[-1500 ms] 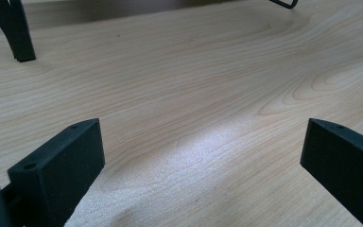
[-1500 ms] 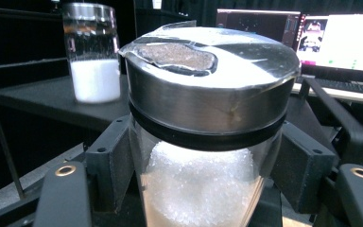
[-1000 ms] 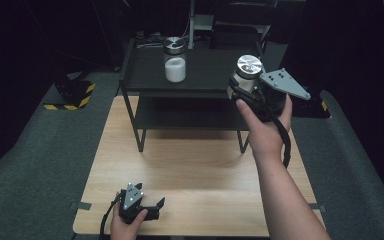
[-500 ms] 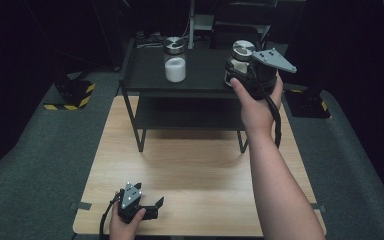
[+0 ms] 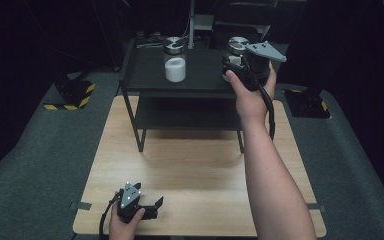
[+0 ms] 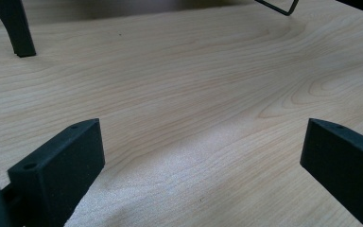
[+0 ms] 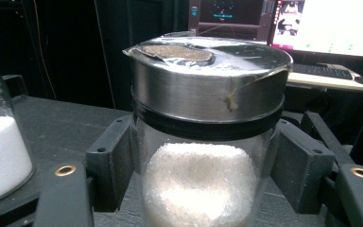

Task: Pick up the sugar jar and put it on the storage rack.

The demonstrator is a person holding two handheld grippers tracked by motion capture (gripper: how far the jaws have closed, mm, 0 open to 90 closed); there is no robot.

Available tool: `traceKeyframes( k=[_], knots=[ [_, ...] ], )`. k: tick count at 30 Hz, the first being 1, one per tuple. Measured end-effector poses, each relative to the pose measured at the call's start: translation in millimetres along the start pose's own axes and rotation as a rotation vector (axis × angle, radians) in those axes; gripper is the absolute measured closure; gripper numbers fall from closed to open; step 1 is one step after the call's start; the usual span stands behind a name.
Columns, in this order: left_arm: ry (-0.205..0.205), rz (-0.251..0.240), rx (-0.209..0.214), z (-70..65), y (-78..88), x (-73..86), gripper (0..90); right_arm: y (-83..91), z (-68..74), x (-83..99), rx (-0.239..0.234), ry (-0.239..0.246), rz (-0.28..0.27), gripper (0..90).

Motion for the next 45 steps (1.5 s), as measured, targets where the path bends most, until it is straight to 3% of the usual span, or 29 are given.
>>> traceKeyframes(
  k=[23, 28, 31, 33, 37, 45],
  knots=[
    [-0.002, 0.001, -0.005, -0.9, -0.1, -0.2, 0.7, -3.6, -4.1, 3.8, -0.011, -0.009, -0.010, 29.9],
    [-0.003, -0.002, -0.003, -0.8, 0.2, 0.3, 0.7, -0.2, -3.3, 3.6, -0.013, 0.001, -0.028, 22.9],
    [-0.003, 0.000, -0.003, -0.7, 0.0, 0.0, 0.7, 3.0, -3.7, 4.0, -0.019, -0.006, -0.040, 12.4],
    [-0.002, 0.001, -0.003, -0.7, -0.1, -0.1, 0.7, 5.0, -1.1, 5.6, -0.011, 0.016, -0.055, 1.5],
    [-0.003, -0.002, -0.003, -1.0, 0.4, 0.4, 0.7, 9.5, 0.3, 9.9, -0.023, 0.034, -0.073, 0.2],
    [-0.001, 0.005, -0.003, -0.8, -0.4, -0.6, 0.7, 22.1, -7.4, 21.3, -0.056, 0.009, -0.087, 0.1]
  ],
)
Point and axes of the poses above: each handheld gripper's, and its own axes: y roughly backward along the jaws, x roughly out of its underside, z roughly to its left, the point moved 3 cm from there along -y, roughly forward along the jaws, and after that the axes turned 1 degree about -z, right-handed, at the moved point
